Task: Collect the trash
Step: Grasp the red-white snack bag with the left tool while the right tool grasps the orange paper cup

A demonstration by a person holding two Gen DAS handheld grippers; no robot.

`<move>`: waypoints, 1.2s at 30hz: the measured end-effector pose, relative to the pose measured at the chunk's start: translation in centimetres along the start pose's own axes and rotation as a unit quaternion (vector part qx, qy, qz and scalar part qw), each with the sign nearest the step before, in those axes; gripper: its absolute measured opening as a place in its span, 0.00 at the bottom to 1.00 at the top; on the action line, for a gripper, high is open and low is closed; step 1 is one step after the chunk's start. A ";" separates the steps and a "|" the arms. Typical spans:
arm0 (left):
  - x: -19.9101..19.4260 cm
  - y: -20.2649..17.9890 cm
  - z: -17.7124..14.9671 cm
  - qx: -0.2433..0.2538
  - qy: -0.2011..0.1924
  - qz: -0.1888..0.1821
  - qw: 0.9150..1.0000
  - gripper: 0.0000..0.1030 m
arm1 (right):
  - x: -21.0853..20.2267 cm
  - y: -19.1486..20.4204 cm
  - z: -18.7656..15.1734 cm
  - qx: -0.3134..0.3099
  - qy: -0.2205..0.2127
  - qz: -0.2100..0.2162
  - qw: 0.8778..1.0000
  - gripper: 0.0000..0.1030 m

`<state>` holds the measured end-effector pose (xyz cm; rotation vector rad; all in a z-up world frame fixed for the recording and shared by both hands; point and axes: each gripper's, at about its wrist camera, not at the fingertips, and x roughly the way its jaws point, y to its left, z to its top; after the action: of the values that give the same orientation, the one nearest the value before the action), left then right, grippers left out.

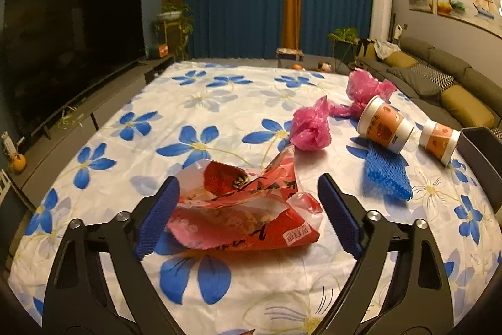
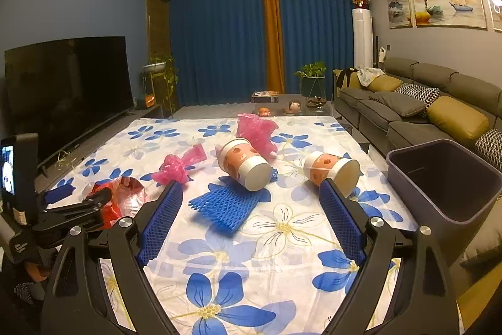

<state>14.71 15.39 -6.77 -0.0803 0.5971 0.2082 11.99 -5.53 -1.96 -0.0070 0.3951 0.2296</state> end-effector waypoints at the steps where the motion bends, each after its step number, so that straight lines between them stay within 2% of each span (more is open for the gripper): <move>1: 0.4 0.0 0.0 -0.001 0.007 -0.005 1.000 0.76 | 0.3 0.0 0.1 -0.001 0.002 -0.001 1.000 0.83; 7: 2.3 0.3 0.0 -0.017 0.042 -0.030 0.999 0.45 | 2.6 0.4 0.4 -0.007 0.017 -0.003 1.000 0.84; 9: 2.7 0.4 0.0 -0.021 0.049 -0.040 0.998 0.28 | 3.4 0.6 0.6 -0.010 0.020 -0.006 1.000 0.83; 12: 3.2 0.6 -0.1 -0.024 0.055 -0.043 0.997 0.13 | 5.1 0.7 0.9 -0.014 0.025 -0.009 1.000 0.83; 15: 3.5 0.8 -0.1 -0.028 0.057 -0.046 0.997 0.04 | 6.5 0.6 1.1 -0.016 0.030 -0.013 0.999 0.83; 21: 2.0 1.5 0.6 -0.044 0.035 -0.050 0.997 0.03 | 9.9 -0.2 1.9 -0.008 0.051 -0.014 0.999 0.83; 27: -0.9 1.3 3.9 -0.044 -0.019 -0.040 0.998 0.03 | 13.5 -0.1 1.7 -0.013 0.074 -0.006 0.997 0.84; 32: 0.4 0.3 5.5 -0.049 -0.031 -0.034 0.998 0.03 | 15.6 0.0 2.1 -0.024 0.087 -0.010 0.996 0.83; 36: 1.9 -0.3 5.0 -0.047 -0.027 -0.031 0.998 0.03 | 17.5 -0.2 2.1 -0.026 0.103 -0.011 0.994 0.84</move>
<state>19.09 16.07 -3.71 -0.1830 0.5295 0.1777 28.52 -1.78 -6.68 -0.0862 0.5938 0.2188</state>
